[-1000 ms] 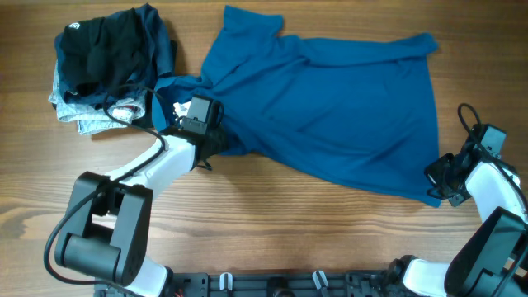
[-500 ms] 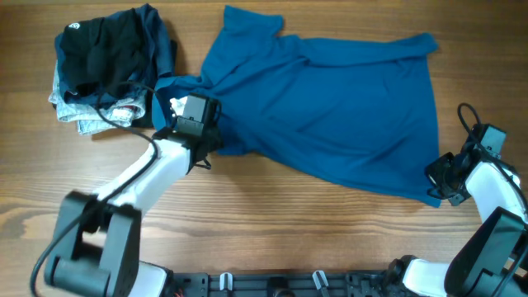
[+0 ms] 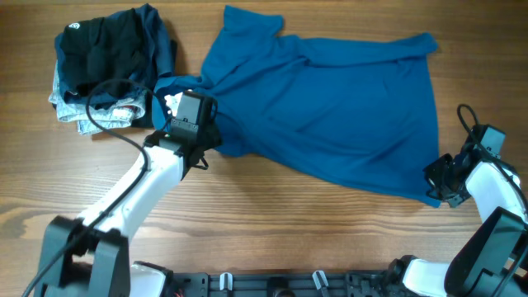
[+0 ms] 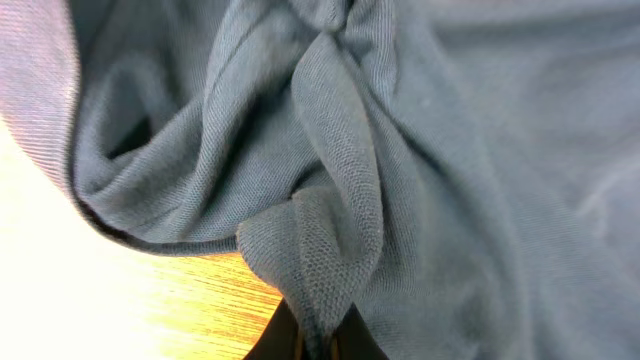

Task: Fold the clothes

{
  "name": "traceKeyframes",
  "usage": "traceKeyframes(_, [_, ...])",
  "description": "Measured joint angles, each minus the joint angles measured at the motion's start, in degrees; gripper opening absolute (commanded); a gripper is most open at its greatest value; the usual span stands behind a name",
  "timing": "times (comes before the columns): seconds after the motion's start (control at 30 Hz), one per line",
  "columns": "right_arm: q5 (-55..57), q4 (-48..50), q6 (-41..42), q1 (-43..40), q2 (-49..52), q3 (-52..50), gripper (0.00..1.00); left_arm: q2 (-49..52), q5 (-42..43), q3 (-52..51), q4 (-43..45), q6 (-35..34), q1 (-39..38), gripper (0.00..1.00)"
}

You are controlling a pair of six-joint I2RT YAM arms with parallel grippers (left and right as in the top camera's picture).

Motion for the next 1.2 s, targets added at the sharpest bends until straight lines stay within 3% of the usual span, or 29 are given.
traceKeyframes(0.1, [0.0,-1.8,0.1,0.0,0.0,0.0,0.44,-1.6,0.0,0.0,-0.4,0.0,0.0,0.04])
traceKeyframes(0.13, [0.0,-2.3,0.1,0.0,0.0,0.0,0.58,-1.6,0.0,0.0,-0.6,0.0,0.0,0.04])
traceKeyframes(0.27, [-0.2,-6.3,-0.2,0.0,0.0,0.1,0.78,-1.6,0.0,0.0,-1.5,0.0,0.0,0.04])
traceKeyframes(0.43, [-2.0,-8.0,-1.7,0.0,0.0,0.1,0.81,-1.6,0.0,0.0,-1.9,0.0,0.0,0.04])
traceKeyframes(0.5, [-2.2,-8.2,-2.1,0.0,0.0,0.1,0.72,-1.6,0.0,0.0,-1.9,0.0,0.0,0.04])
traceKeyframes(0.6, [-2.4,-8.1,-3.0,0.0,0.0,0.1,0.34,-1.6,0.0,0.0,-1.9,0.0,0.0,0.04])
traceKeyframes(0.7, [-2.4,-7.9,-3.2,0.0,0.0,0.1,0.04,-1.6,0.0,0.0,-2.0,0.0,0.0,0.04])
traceKeyframes(0.97, [-5.2,-9.6,-5.0,0.0,0.0,1.0,0.04,-1.9,0.0,0.0,-4.6,0.0,0.0,0.04])
traceKeyframes(1.2, [-11.1,-22.7,-10.3,0.0,-4.6,17.9,0.05,-11.4,0.0,7.7,-16.3,0.0,0.0,0.04])
